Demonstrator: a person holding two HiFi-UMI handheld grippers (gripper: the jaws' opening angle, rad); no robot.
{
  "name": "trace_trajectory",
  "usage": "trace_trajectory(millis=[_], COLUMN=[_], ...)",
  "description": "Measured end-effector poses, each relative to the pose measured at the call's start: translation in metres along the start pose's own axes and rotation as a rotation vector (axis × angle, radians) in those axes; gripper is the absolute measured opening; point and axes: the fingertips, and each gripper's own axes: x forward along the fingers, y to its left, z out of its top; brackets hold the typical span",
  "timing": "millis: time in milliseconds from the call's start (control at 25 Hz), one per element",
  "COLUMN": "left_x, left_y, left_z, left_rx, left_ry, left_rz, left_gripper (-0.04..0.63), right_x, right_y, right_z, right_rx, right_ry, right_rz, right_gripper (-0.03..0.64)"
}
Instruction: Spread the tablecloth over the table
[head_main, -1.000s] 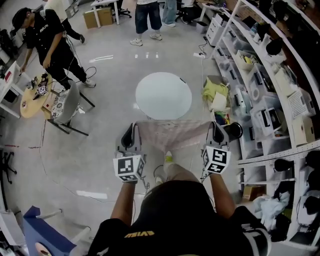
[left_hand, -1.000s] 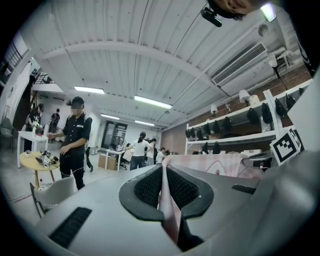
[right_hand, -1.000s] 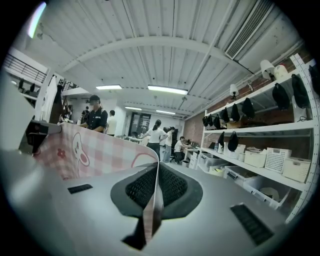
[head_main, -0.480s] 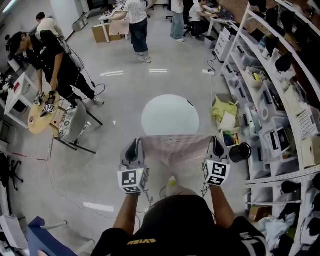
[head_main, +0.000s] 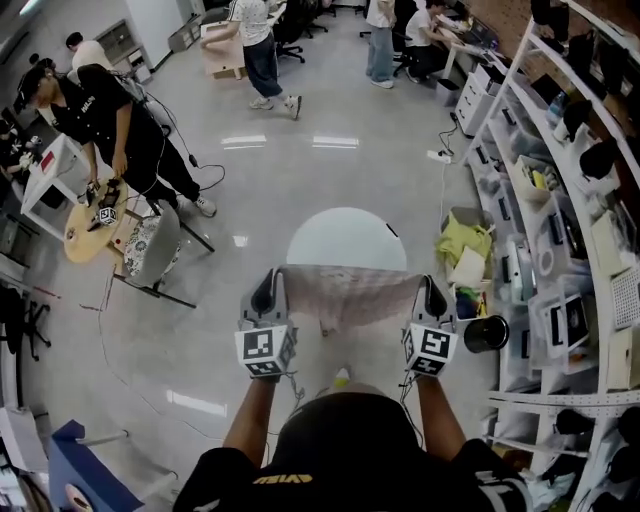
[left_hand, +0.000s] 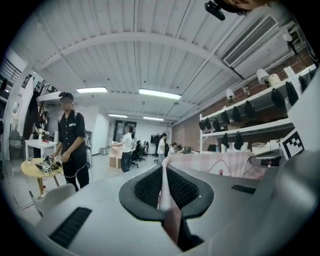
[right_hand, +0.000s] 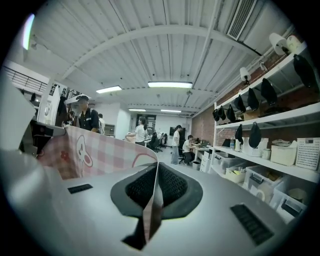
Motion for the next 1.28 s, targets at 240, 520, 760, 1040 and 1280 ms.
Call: trace_trajectory(millis=[240, 520, 760, 1040, 1280], left_x=[0.044, 0.086, 0.125, 0.193, 0.238], left_y=[-0.004, -0.012, -0.002, 0.016, 0.039], left_z=[0.019, 0.030, 0.029, 0.028, 0.032], left_rx=[0.045, 0.063, 0.060, 0.026, 0.012], left_ry=[-0.017, -0.007, -0.005, -0.008, -0.026], left_rz=[0.010, 0.004, -0.014, -0.072, -0.149], left_gripper=[0.037, 0.037, 0.037, 0.037, 0.037], right_x=[0.050, 0.085, 0.116, 0.166, 0.196], right_y=[-0.019, -0.039, -0.042, -0.045, -0.036], right_z=[0.012, 0.014, 0.017, 0.028, 0.046], right_rx=[0.025, 0.040, 0.038, 0.055, 0.001], right_ry=[-0.031, -0.031, -0.023, -0.016, 0.000], right_rz=[0.018, 0.010, -0.017, -0.086, -0.144], right_gripper=[0.006, 0.006, 0.008, 0.009, 0.009])
